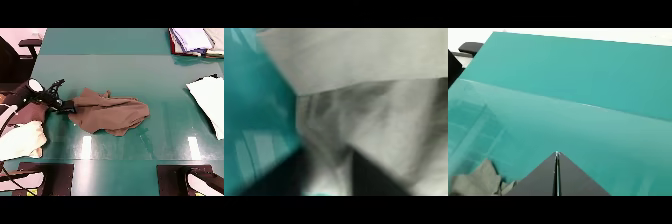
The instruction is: Fold the shirts.
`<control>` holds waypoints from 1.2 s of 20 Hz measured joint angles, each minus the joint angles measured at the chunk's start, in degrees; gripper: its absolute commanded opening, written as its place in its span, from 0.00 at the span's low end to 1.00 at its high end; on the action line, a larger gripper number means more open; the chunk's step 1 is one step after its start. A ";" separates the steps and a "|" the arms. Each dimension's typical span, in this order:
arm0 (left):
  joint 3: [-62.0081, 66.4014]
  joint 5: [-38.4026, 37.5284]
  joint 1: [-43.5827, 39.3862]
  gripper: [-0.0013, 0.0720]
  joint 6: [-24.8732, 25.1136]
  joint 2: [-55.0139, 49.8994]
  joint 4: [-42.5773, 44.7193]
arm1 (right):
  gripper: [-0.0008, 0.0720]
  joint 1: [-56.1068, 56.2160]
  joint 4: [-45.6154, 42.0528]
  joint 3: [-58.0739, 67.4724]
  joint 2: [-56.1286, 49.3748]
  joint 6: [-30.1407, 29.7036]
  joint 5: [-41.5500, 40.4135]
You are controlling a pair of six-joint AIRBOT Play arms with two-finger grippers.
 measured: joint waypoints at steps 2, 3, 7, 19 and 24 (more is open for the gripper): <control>1.25 -0.13 -0.59 0.05 0.09 0.02 0.11 | 0.04 0.00 -0.31 -0.79 -0.04 0.00 1.16; 2.51 -0.57 -0.74 0.05 0.04 0.15 0.37 | 0.04 0.00 -0.66 -1.99 -0.07 0.00 2.12; 10.75 -2.60 -1.14 0.05 -0.02 2.73 1.53 | 0.41 0.00 -1.42 -13.68 -0.13 0.02 7.17; 21.42 -3.19 -1.27 0.05 0.00 6.93 2.73 | 0.77 6.29 9.51 -55.01 -10.95 -6.21 -6.69; 21.64 -3.32 -1.27 0.05 0.00 7.02 2.78 | 0.26 11.32 16.17 -53.53 -16.55 -8.96 -12.22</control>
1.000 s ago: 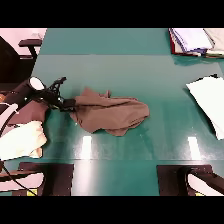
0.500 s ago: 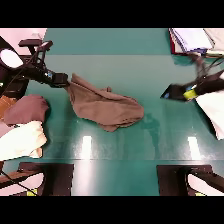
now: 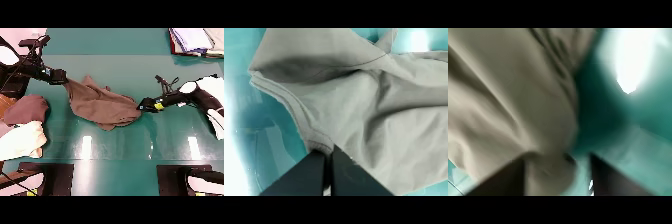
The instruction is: Fold the shirts.
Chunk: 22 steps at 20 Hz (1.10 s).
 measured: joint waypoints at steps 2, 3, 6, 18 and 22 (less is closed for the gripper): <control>0.02 -0.07 0.00 0.05 0.00 0.04 0.00 | 0.04 1.73 0.57 2.40 -1.79 -1.25 -0.66; 0.15 -0.24 0.00 0.05 0.02 0.22 -0.02 | 0.04 2.40 0.55 3.74 -2.43 -2.03 -0.90; 2.91 -1.14 0.00 0.05 0.00 2.60 0.42 | 0.04 3.19 -2.58 9.51 -1.46 -3.21 0.13; 38.38 -1.53 -0.09 0.05 -0.98 22.36 -2.54 | 0.04 -0.50 -20.85 42.16 27.06 3.58 13.14; 39.26 -1.60 -0.09 0.05 -1.42 22.05 -3.89 | 0.04 -0.61 -22.86 46.21 27.36 7.78 16.83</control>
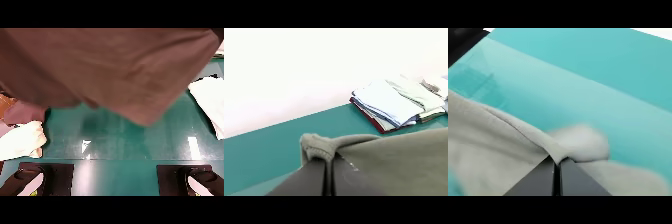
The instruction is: Fold the shirts.
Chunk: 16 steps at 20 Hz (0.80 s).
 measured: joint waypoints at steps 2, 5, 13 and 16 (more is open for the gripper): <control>-2.40 -0.52 0.00 0.05 -0.17 -2.19 0.04 | 0.04 0.00 -0.63 0.74 -3.06 2.14 2.25; -8.31 -2.38 0.00 0.05 -0.13 -7.72 0.57 | 0.04 -0.02 -1.05 1.25 -11.43 4.15 5.20; -23.52 -2.10 0.04 0.86 1.57 -32.41 5.44 | 0.43 0.70 -0.33 1.53 -38.34 5.55 3.13; -24.76 0.02 0.15 0.84 1.53 -38.12 7.32 | 0.64 -0.31 3.15 1.53 -43.39 5.53 0.55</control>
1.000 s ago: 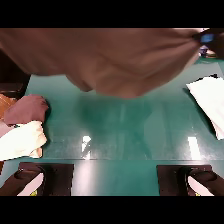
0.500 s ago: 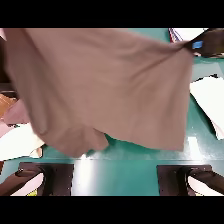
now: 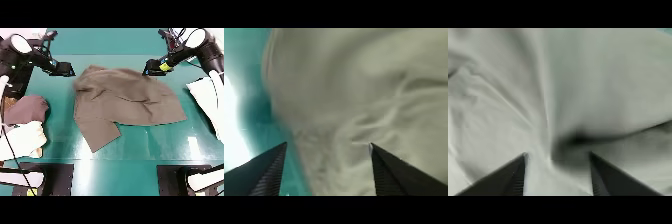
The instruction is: Fold the shirts.
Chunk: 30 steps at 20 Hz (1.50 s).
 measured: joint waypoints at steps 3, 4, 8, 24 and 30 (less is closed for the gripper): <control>-0.22 -1.51 1.64 0.84 -0.33 -1.20 1.09 | 0.63 -2.69 5.07 0.00 -0.96 -2.05 -0.42; -0.96 -2.89 2.56 0.84 -0.35 -0.66 1.27 | 0.63 -3.69 5.97 0.00 -0.52 -2.99 0.70; -12.04 -5.25 5.92 0.84 -0.17 5.73 0.96 | 0.63 -7.23 8.33 -3.15 4.90 -5.92 6.34; -48.04 10.86 0.48 0.05 4.72 15.61 -16.35 | 0.63 -13.25 9.14 -27.93 26.77 -7.50 2.03; -40.83 9.70 -0.87 0.05 4.48 15.72 -16.09 | 0.64 -25.20 2.29 -35.71 29.31 -7.43 5.81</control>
